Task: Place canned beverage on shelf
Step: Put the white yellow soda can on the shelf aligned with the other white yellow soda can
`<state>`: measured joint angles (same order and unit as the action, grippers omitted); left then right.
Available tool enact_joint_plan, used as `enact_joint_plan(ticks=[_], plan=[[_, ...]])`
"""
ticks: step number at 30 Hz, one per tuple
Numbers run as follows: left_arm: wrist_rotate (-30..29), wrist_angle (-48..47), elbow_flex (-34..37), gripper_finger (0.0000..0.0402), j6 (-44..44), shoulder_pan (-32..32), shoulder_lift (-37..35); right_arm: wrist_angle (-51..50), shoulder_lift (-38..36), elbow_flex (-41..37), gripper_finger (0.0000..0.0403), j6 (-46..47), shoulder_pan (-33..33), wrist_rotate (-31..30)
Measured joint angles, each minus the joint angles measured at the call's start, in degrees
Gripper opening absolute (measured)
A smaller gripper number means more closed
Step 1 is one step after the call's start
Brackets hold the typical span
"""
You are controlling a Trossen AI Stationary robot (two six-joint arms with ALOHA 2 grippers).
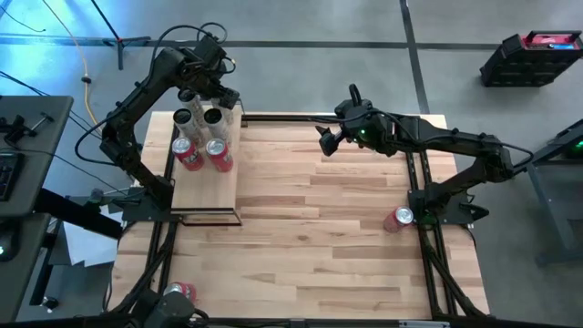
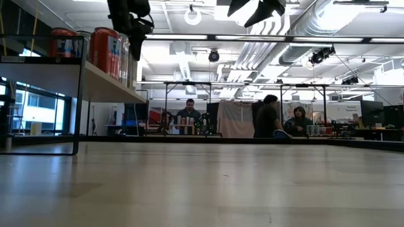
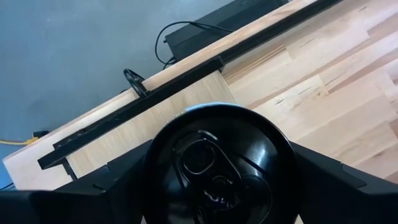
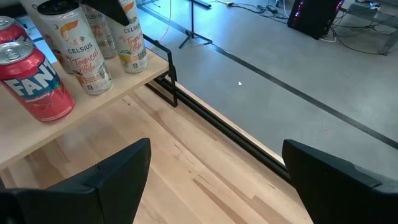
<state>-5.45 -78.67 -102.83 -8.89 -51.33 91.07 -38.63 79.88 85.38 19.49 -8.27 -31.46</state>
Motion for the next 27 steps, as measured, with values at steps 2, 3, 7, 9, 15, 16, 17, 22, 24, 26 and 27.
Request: enact_joint_plan(ticks=[2, 3, 7, 9, 15, 16, 17, 22, 24, 26, 27], plan=[[0.0, 0.0, 0.0, 0.0319, 0.0, 0.0, 0.0, 0.0, 0.0, 0.0, 0.0348, 0.0, 0.0, 0.0], [0.0, 0.0, 0.0, 0.0322, 0.0, 0.0, 0.0, 0.0, 0.0, 0.0, 0.0348, 0.0, 0.0, 0.0], [-0.1, 0.0, 0.0, 0.0326, 0.1, 0.0, 0.0, 0.0, 0.0, 0.0, 0.0348, -0.1, 0.0, 0.0], [-0.1, 0.0, 0.0, 0.0326, 0.1, 0.0, 0.0, 0.0, 0.0, 0.0, 0.0348, -0.2, 0.0, 0.0], [-0.1, -0.2, -1.3, 0.0326, 0.1, 1.1, -0.4, 0.0, 0.0, 0.0, 0.0348, -0.3, -0.5, 0.0], [-0.1, -0.2, -2.2, 0.0326, 0.1, 1.2, -0.4, 0.1, 0.0, 0.0, 0.0348, -0.3, -0.5, 0.0], [-0.1, -0.2, -3.4, 0.0326, 0.1, 1.3, -0.4, 0.1, 0.0, 0.0, 0.0348, -0.4, -0.5, 0.0], [-0.1, -0.9, -9.0, 0.0326, -0.9, 1.6, -0.4, 0.1, 0.0, 0.0, 0.0348, -0.3, -0.5, 0.0], [-0.7, -2.5, -10.8, 0.0326, -1.3, 1.6, -0.5, 0.1, 0.0, 0.0, 0.0348, -0.3, -0.5, 0.0], [-2.2, -4.9, -12.0, 0.0326, -1.5, 1.5, -0.5, 0.1, 0.0, 0.0, 0.0348, -0.3, -0.5, 0.0], [-3.2, -6.0, -12.3, 0.0326, -1.5, 1.5, -0.5, 0.1, 0.0, 0.0, 0.0348, -0.3, -0.5, 0.0]])
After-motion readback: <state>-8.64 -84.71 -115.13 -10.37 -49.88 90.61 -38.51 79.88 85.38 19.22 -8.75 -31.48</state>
